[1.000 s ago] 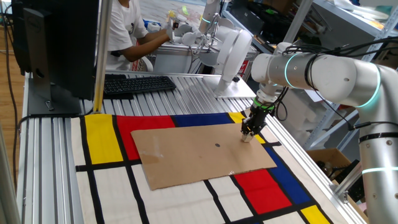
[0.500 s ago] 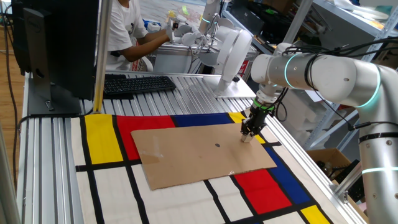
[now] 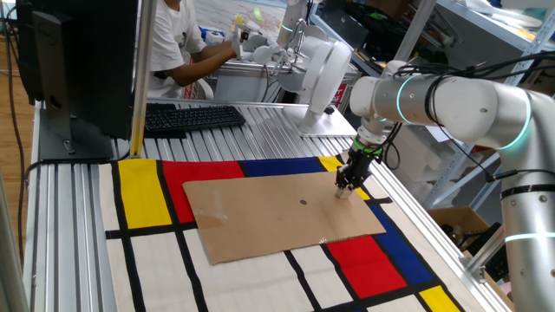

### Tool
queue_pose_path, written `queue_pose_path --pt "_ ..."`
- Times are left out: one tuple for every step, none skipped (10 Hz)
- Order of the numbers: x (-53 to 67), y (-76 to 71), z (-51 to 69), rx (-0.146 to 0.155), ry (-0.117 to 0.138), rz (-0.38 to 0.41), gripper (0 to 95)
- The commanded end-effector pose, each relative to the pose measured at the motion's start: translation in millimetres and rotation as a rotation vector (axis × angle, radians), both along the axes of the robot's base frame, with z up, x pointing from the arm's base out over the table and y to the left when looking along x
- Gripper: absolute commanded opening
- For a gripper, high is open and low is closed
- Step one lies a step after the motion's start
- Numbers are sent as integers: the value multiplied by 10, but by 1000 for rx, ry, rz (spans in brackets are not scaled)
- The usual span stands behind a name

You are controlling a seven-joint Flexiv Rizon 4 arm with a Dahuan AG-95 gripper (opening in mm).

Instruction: Hold a small block with the gripper and sweep it from left to right on the table

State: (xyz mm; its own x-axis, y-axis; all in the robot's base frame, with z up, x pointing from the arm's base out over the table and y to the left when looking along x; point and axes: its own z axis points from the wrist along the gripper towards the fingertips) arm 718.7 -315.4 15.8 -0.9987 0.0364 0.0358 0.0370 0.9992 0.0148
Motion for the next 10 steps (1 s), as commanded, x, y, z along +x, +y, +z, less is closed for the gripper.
queue_pose_path --pt "1 4 -7 -1 -2 0 0" --pt "-2 12 -11 3 -1 -1 0" --pt "-4 19 -14 4 -1 -2 0" --pt "-5 28 -17 2 -2 -1 0" --pt "-5 33 -19 3 -1 -2 0" --pt "-4 44 -20 1 0 -3 0" --pt "0 50 -19 -8 1 0 0" --pt "7 62 -16 -3 0 1 0" --pt "7 73 -19 -3 0 0 0" --pt "10 87 -19 -6 1 -1 0"
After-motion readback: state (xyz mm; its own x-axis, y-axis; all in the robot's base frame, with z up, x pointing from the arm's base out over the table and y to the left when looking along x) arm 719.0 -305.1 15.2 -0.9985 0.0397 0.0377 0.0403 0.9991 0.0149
